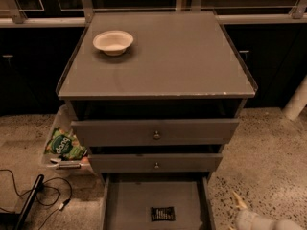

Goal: Place rxbar chocolate into bottom drawer

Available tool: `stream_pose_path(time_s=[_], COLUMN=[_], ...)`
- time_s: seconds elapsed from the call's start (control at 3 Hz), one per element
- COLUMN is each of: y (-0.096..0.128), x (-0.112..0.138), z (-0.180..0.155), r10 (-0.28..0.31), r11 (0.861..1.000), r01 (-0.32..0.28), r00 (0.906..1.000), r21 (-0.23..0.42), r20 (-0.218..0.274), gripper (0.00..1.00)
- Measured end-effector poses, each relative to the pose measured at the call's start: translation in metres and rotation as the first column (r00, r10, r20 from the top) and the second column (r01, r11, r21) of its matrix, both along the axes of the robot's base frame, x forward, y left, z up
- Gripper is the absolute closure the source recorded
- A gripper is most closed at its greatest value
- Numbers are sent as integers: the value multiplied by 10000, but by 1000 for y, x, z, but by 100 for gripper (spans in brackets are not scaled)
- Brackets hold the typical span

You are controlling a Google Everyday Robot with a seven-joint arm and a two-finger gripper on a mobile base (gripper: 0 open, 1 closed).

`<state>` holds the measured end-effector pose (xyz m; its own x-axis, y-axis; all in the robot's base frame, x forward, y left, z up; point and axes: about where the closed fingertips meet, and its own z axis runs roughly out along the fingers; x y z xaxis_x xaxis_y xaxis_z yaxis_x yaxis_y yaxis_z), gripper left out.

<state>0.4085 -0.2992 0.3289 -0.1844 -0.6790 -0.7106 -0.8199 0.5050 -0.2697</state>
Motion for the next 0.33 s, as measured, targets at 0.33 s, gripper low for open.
stream_pose_path(time_s=[0.33], y=[-66], x=[-3], z=[37], r10=[-1436], r11=[9860], r01=[1487], r00=[9872], r21=[-749], r20=[699], gripper=[0])
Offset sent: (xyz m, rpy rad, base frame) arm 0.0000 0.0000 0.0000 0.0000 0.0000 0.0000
